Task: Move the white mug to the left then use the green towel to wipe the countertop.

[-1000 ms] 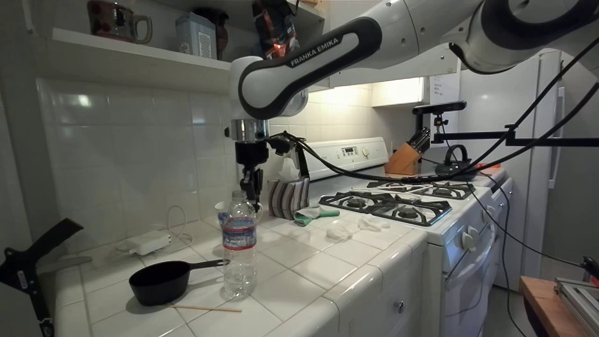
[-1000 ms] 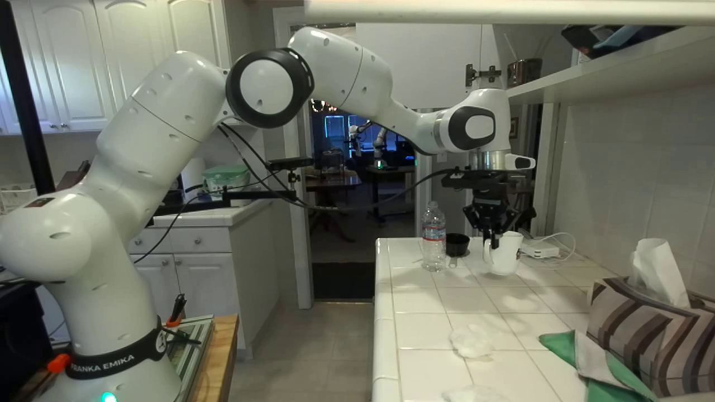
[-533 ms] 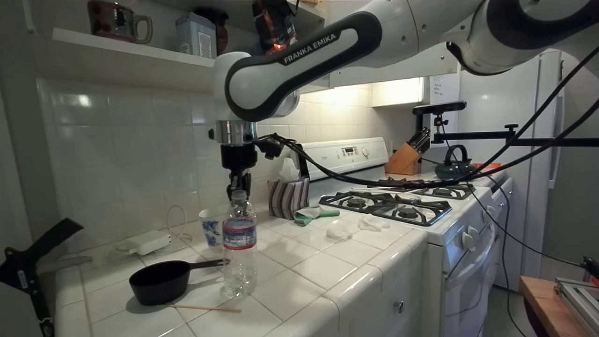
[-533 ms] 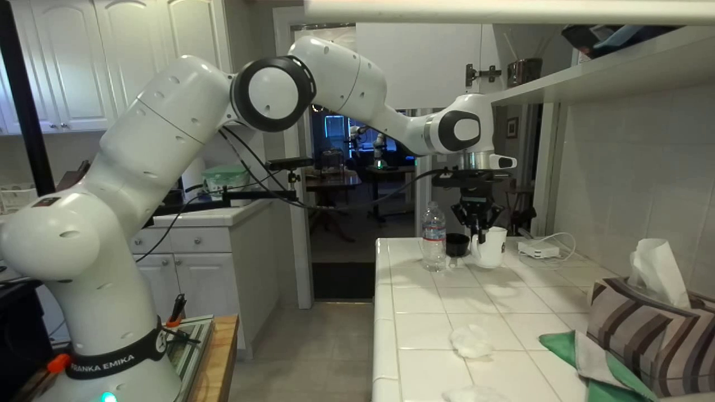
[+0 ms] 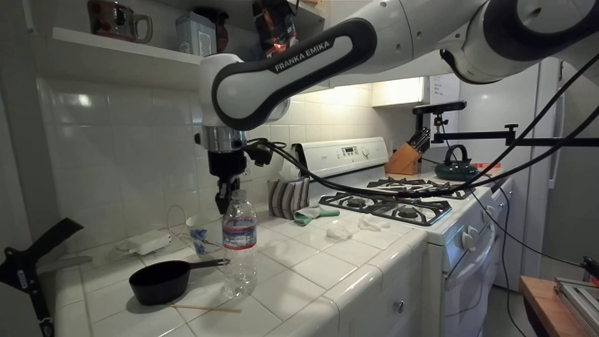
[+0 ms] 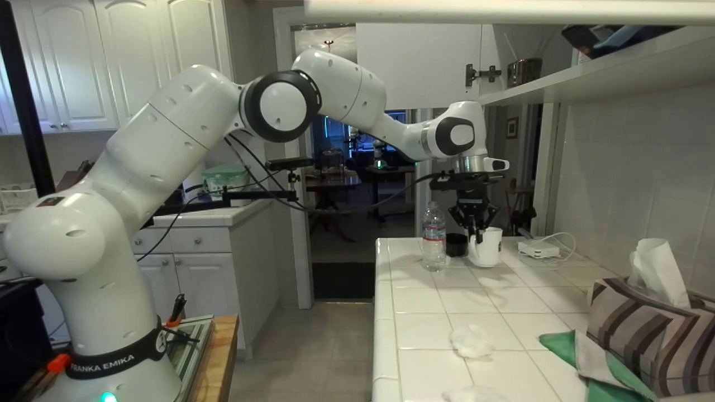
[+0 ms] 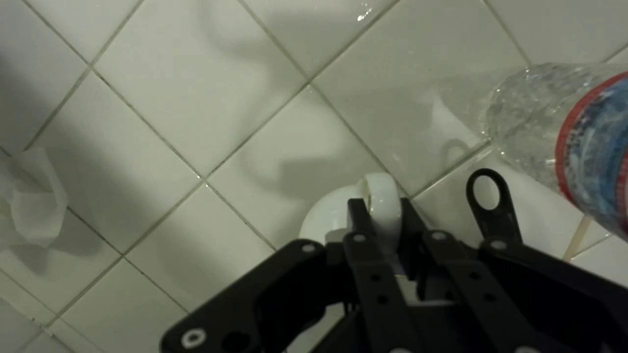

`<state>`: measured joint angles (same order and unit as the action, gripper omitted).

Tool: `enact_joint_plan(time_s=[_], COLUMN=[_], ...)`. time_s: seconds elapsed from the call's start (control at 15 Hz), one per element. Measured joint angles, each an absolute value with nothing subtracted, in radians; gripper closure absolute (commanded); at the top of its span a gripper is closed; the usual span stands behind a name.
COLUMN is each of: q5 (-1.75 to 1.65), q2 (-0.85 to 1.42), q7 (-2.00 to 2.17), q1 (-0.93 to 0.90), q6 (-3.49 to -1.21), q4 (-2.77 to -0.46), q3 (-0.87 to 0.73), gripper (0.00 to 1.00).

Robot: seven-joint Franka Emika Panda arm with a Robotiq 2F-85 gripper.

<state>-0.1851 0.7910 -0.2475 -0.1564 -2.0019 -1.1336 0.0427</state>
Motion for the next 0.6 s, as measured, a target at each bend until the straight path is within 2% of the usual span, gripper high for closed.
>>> enact_joint_plan(time_s=[0.6], q5=[-0.184], q2=[0.851], q7=[-0.247], q1=[-0.154], q6=[-2.051], q4=[-1.071], q3=[0.041], gripper=[0.96])
